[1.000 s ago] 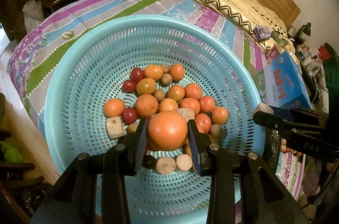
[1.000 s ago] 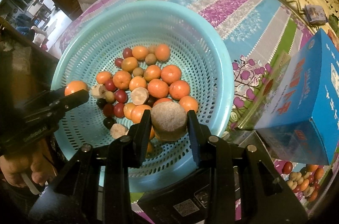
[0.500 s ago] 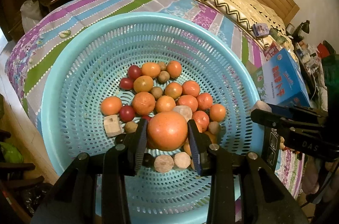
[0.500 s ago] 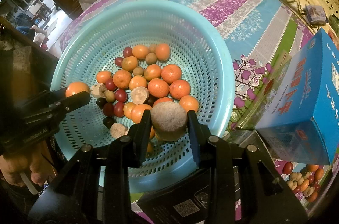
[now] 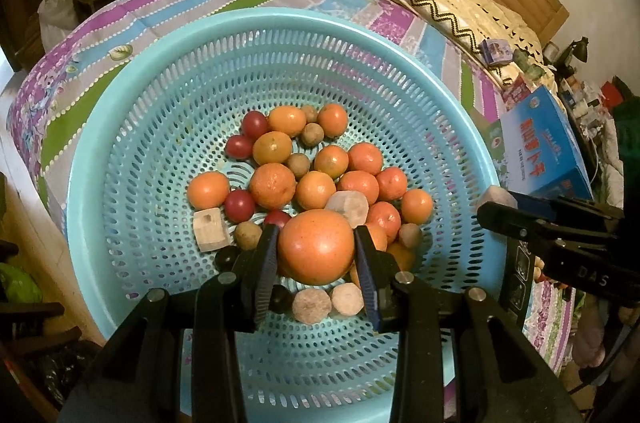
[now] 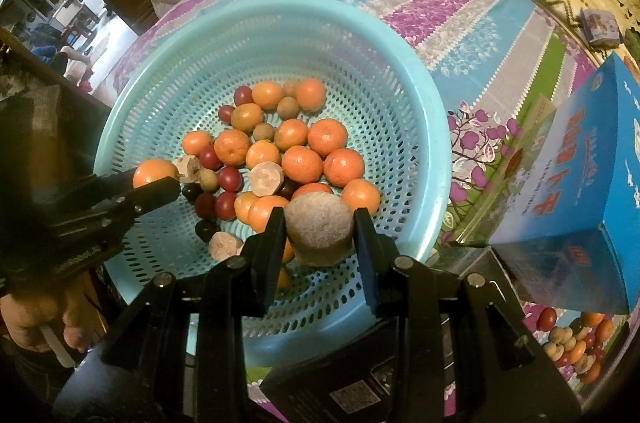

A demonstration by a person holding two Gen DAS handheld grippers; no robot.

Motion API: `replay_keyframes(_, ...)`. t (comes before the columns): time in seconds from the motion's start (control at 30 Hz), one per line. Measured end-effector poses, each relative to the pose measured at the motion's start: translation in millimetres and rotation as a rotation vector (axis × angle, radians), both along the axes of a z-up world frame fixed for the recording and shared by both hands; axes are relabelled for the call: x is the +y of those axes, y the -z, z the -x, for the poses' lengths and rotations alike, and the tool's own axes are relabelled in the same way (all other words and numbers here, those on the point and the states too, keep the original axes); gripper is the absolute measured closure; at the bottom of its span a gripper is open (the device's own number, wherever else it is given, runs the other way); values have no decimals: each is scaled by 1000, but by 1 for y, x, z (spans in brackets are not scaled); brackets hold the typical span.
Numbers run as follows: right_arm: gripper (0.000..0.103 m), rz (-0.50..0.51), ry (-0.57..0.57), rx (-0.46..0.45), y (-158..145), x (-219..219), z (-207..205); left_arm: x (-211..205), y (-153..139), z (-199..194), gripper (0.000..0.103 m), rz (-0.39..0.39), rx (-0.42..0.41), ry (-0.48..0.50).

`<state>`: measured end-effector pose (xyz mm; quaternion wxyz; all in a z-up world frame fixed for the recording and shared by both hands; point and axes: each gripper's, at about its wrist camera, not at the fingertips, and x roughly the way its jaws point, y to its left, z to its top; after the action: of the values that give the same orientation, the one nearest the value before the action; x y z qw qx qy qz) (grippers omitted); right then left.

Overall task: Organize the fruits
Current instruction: 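Open both tools to drop the slice and orange into the basket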

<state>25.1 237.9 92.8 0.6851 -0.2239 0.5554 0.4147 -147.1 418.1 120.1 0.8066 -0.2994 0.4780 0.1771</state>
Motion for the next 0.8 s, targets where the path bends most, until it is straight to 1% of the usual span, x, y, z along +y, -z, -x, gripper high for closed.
replay_keyframes(0.33,68,-8,-12,-7,-4,0,0,-3,0,-3,65,-1,0,10)
replay_keyframes(0.37,68,-10,-15,-10,-4,0,1,-4,0,-3,63,-1,1,11)
replay_keyframes(0.4,68,-10,-15,-12,-5,0,1,-3,0,-3,59,0,-1,11)
replay_keyframes(0.6,68,-15,-9,-11,-4,0,0,-2,-3,-3,42,-6,-16,2)
replay_keyframes(0.73,67,-15,-10,-13,-3,-1,0,0,-1,-3,41,-6,-16,-5)
replay_keyframes(0.77,66,-16,-9,-13,-3,-1,0,0,-1,-3,39,-6,-15,-7)
replay_keyframes(0.8,61,-17,-8,-14,-3,-1,-1,0,-1,-4,36,-8,-16,-8)
